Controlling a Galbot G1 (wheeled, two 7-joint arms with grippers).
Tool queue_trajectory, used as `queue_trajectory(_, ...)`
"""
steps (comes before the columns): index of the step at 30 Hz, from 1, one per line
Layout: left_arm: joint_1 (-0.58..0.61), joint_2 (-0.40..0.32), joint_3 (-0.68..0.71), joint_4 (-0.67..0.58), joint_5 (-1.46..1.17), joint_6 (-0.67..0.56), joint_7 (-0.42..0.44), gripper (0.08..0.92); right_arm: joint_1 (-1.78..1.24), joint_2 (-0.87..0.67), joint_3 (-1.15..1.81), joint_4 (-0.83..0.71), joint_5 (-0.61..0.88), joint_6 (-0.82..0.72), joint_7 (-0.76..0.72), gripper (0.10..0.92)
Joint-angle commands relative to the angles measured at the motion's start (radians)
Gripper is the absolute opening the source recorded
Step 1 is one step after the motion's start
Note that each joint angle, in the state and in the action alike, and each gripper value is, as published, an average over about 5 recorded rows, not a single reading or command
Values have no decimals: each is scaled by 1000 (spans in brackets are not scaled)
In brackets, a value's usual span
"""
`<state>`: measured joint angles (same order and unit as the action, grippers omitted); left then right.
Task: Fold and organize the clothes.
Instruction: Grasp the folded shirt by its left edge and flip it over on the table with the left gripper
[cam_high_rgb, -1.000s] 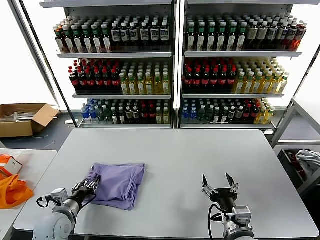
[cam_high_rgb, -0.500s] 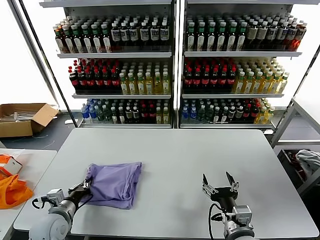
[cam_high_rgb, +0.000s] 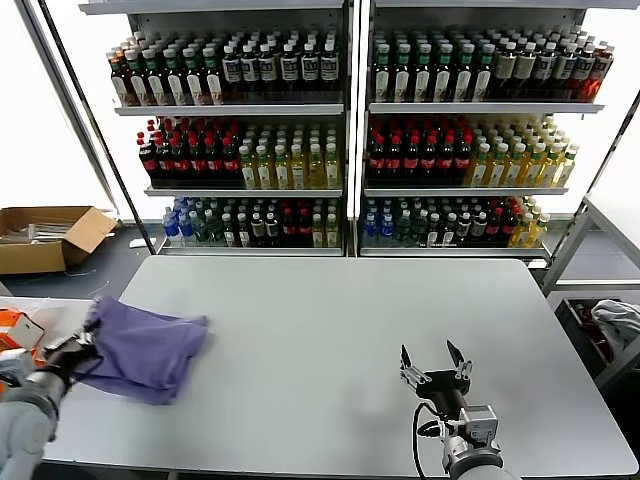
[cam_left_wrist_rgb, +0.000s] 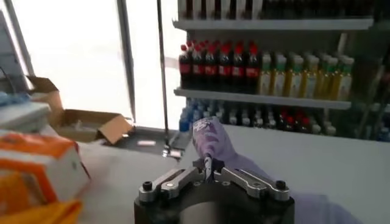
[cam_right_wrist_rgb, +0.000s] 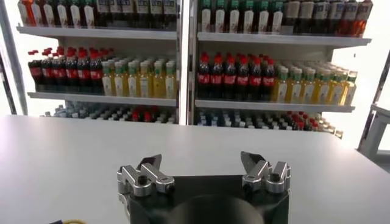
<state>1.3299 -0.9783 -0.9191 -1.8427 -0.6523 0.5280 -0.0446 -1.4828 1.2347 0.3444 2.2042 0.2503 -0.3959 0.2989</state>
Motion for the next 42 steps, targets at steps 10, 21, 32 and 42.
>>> queue_trajectory(10, 122, -45, 344, -298, 219, 13, 5, 118, -35, 12, 20, -4, -6, 19, 1, 823)
queue_trajectory(21, 36, -167, 586, -396, 208, 50, -86, 118, -79, 58, 18, 10, -51, 25, 0, 823)
queue_trajectory(32, -32, -207, 628, -273, 197, 49, -85, 118, -88, 77, 15, 25, -77, 20, -1, 823)
queue_trajectory(42, -51, -236, 657, -280, 1, -7, -92, 163, -77, 90, -3, 18, -86, 16, 0, 823)
